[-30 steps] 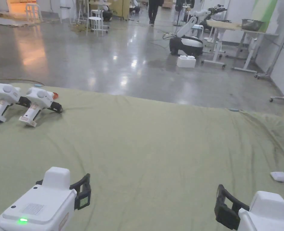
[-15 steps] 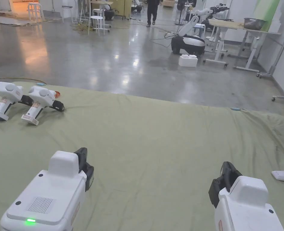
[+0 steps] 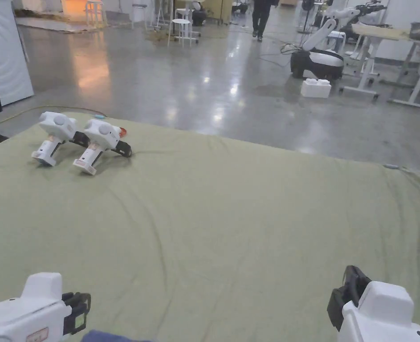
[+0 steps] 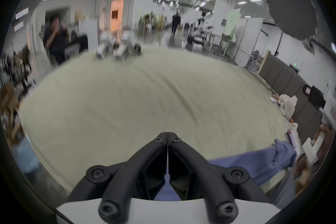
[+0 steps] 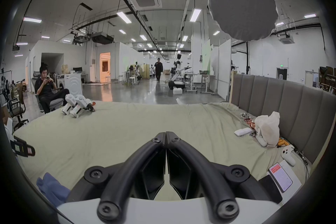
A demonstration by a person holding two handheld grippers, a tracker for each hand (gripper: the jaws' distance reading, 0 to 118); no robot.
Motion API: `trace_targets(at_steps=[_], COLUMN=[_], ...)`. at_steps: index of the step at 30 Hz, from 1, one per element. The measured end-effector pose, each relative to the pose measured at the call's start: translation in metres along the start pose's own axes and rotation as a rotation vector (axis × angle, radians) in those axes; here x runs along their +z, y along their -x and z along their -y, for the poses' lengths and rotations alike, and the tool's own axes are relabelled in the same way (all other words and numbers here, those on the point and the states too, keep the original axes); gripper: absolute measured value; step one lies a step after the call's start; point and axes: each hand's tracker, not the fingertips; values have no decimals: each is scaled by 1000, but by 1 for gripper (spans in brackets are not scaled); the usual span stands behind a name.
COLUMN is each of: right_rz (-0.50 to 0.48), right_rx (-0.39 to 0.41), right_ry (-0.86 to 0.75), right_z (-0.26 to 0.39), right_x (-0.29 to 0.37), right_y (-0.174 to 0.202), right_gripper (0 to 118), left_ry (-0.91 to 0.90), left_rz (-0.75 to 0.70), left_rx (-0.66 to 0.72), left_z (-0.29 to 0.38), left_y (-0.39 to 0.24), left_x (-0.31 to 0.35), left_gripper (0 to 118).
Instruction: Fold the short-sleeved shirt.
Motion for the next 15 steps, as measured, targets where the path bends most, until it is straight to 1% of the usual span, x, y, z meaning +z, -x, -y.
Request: trace_targets(at_steps=[2, 3, 4, 5, 7, 9, 10, 11, 13, 15], right_rz=[-8, -11, -14, -14, -8, -8, -7, -5, 2, 5], right_rx=[4, 4, 1, 1, 3, -3, -2, 3, 13, 15], right_ry=[28, 45, 59, 69, 87, 96, 100, 105, 110, 115], right_z=[5, 8, 10, 12, 16, 18, 19, 20, 20, 21], right_x=[-3, -4, -4, -5, -7, -6, -6, -6, -3, -2], right_y=[1, 0, -1, -2, -3, -7, -8, -9, -11, -12], right_gripper=[0, 0, 0, 0, 0, 0, 0, 0, 0, 0], left_ry=[59, 91, 99, 124, 157, 153, 158, 171, 233, 219], left_rz=[64, 105, 148, 195, 247, 284, 277, 273, 311, 350], left_rx=[71, 103, 128, 167, 236, 277, 291, 308, 343, 336], left_z=[9, 14, 19, 22, 29, 34, 36, 36, 38, 40], left_y=[16, 25, 32, 43, 57, 70, 73, 77, 85, 89], left_x=[-3, -8, -11, -17, -25, -32, -35, -39, -49, -50], left_gripper=[28, 42, 63, 78, 97, 99, 99, 99, 97, 96])
